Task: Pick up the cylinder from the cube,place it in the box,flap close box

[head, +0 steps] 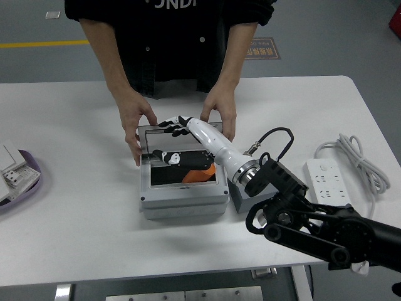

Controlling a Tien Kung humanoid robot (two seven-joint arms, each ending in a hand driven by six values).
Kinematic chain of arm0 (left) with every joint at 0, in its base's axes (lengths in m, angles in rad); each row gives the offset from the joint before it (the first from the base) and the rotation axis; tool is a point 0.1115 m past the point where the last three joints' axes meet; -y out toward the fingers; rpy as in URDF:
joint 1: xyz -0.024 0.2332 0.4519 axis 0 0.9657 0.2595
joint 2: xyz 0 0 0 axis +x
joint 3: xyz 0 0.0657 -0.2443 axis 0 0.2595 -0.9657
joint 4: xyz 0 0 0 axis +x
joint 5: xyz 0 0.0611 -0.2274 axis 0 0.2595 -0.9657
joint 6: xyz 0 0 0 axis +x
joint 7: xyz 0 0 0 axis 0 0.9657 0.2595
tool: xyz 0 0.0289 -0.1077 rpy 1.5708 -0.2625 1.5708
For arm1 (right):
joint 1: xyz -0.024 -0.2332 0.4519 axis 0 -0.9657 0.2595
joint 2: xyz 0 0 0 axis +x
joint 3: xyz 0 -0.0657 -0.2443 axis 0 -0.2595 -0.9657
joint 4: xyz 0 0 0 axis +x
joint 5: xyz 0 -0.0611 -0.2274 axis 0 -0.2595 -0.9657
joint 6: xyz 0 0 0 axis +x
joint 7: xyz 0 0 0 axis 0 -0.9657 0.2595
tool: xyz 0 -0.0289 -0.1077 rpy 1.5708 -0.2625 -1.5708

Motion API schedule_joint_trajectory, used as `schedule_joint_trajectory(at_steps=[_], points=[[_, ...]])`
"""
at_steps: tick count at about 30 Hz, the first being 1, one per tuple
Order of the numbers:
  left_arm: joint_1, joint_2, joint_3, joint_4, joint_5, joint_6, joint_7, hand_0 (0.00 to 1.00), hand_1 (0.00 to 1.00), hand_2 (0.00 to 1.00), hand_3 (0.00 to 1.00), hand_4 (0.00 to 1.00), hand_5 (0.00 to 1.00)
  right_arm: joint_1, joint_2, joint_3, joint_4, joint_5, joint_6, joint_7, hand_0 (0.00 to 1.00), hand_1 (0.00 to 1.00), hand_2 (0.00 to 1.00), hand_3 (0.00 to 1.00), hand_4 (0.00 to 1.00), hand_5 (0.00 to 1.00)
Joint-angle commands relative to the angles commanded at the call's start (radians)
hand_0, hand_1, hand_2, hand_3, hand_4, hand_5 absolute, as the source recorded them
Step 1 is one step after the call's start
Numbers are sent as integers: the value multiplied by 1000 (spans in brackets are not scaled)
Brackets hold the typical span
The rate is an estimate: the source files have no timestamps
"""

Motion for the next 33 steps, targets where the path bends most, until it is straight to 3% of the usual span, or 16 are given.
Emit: schedule_joint_trajectory(at_steps=[3,4,14,27,33], points=[[-2,2,-2,0,4,-1,1,510,550,555,597,717,155,37,-7,9,-13,9,-5,1,814,702,731,761,864,465],[-3,2,-1,0,4,-1,1,510,550,555,596,719,157,50,-6,5,-28,13,-7,4,802,687,709,715,868,494],[-4,4,0,-1,5,-1,1,510,550,556,597,714,151,116,10,-81,-170,57,-2,25,798,677,698,702,850,497],[-6,0,1,-1,6,-1,1,510,550,556,596,709,146,128,20,-103,-199,50,-1,27,795,674,686,686,825,490],[-6,-3,-1,-1,8,-1,3,510,549,556,596,708,144,114,8,-112,-163,27,8,12,787,671,686,683,824,490]])
